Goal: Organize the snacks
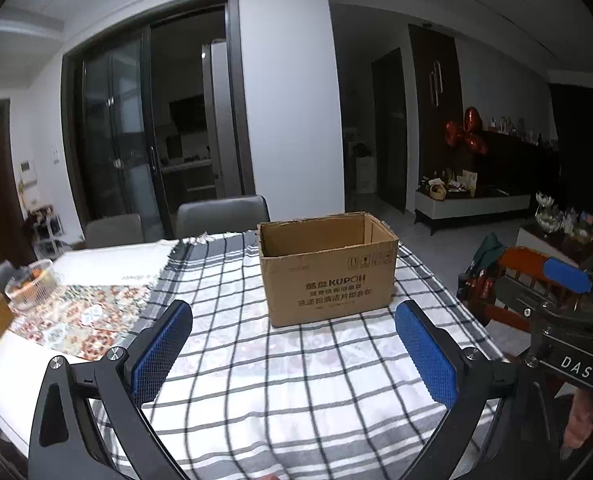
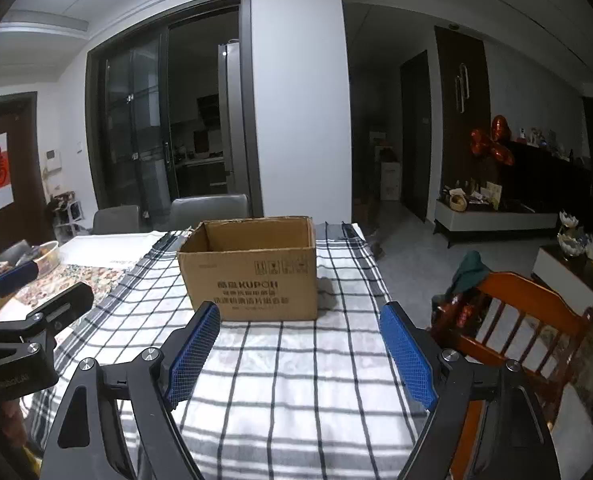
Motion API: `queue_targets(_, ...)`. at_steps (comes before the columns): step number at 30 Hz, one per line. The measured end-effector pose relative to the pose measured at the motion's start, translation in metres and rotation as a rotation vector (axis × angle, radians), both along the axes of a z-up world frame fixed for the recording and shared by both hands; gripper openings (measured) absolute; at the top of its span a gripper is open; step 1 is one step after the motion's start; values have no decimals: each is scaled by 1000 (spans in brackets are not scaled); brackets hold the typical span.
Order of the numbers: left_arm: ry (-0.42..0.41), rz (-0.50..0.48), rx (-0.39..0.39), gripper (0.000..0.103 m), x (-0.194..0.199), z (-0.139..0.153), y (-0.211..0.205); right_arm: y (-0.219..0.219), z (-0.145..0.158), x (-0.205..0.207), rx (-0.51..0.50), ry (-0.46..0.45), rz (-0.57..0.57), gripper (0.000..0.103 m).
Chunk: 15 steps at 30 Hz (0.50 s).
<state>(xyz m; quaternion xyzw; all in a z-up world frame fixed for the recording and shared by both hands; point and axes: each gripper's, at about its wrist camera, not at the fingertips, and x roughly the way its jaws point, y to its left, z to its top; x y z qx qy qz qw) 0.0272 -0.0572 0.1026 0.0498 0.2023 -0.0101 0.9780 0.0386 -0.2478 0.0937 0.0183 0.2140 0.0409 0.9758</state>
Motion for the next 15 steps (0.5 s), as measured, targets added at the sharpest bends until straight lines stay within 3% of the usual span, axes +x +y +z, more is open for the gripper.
queue_targets(15, -47, 7, -18, 103, -36, 1, -1, -1, 4, -38, 11, -35, -1, 83)
